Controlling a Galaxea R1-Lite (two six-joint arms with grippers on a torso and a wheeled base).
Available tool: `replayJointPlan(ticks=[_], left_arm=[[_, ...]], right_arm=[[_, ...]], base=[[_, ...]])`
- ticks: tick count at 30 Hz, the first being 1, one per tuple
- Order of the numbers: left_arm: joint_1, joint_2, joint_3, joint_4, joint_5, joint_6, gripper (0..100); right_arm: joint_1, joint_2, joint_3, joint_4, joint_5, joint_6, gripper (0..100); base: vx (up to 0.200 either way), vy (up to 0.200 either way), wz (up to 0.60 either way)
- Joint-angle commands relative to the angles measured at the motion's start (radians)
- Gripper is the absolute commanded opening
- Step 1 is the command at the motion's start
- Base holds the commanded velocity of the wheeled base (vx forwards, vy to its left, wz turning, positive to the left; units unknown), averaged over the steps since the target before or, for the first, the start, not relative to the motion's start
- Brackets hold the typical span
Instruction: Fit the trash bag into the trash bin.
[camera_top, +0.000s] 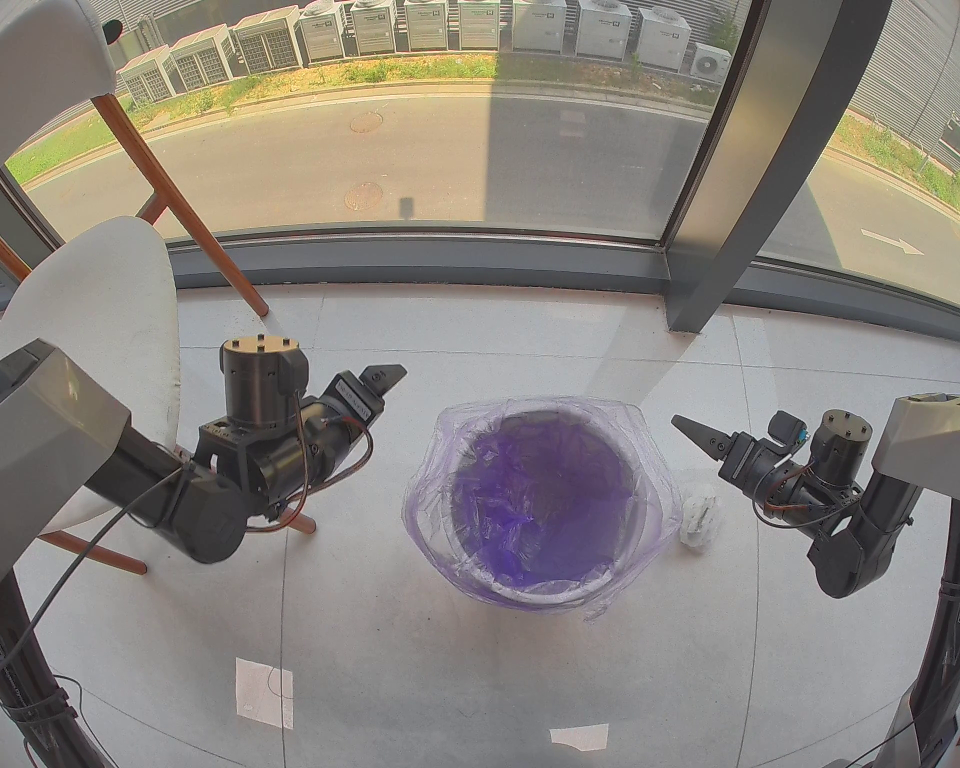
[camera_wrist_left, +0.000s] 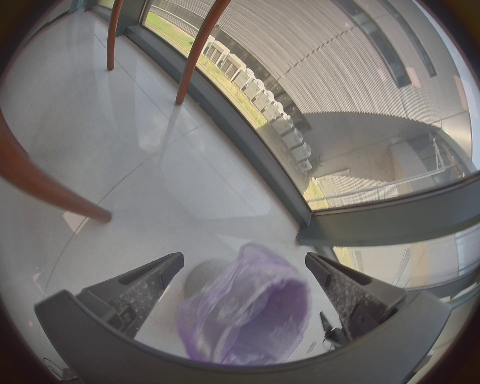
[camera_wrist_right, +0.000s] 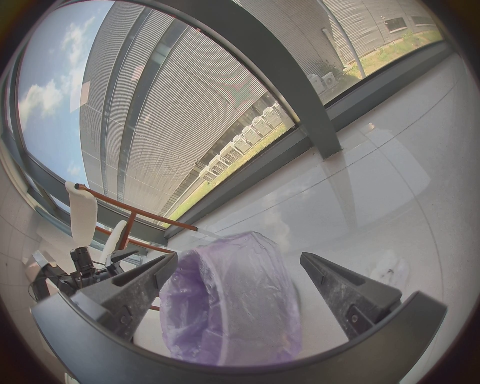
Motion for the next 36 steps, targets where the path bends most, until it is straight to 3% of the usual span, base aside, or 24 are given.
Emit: replayJointPlan(ticks=[1, 10, 20, 30, 31, 36], left_arm=[[-0.050, -0.078, 0.158, -0.004, 0.001, 0.043, 100], [-0.071, -0.002, 0.237, -0.020, 0.005, 0.125, 100], [-0.068, 0.122, 0.296, -0.201, 0.014, 0.125, 100], [-0.070, 0.148, 0.354, -0.288, 0.030, 0.125, 100], [-0.068, 0.148, 0.352, -0.288, 0.036, 0.125, 100], [-0.073, 0.149, 0.356, -0.313, 0.036, 0.120, 100]], right_arm=[[-0.038, -0.012, 0.097, -0.026, -0.002, -0.069, 100], [-0.051, 0.023, 0.172, -0.026, -0.002, -0.095, 100], [-0.010, 0.111, 0.186, -0.026, -0.001, -0.094, 100], [0.036, 0.185, 0.158, -0.027, -0.001, -0.094, 100], [0.038, 0.194, 0.150, -0.027, -0.002, -0.094, 0], [0.038, 0.226, 0.086, -0.027, -0.005, -0.092, 0]], base=[[0.000, 0.000, 0.00], [0.000, 0.000, 0.00], [0.000, 0.000, 0.00], [0.000, 0.000, 0.00], [0.000, 0.000, 0.00], [0.000, 0.000, 0.00]])
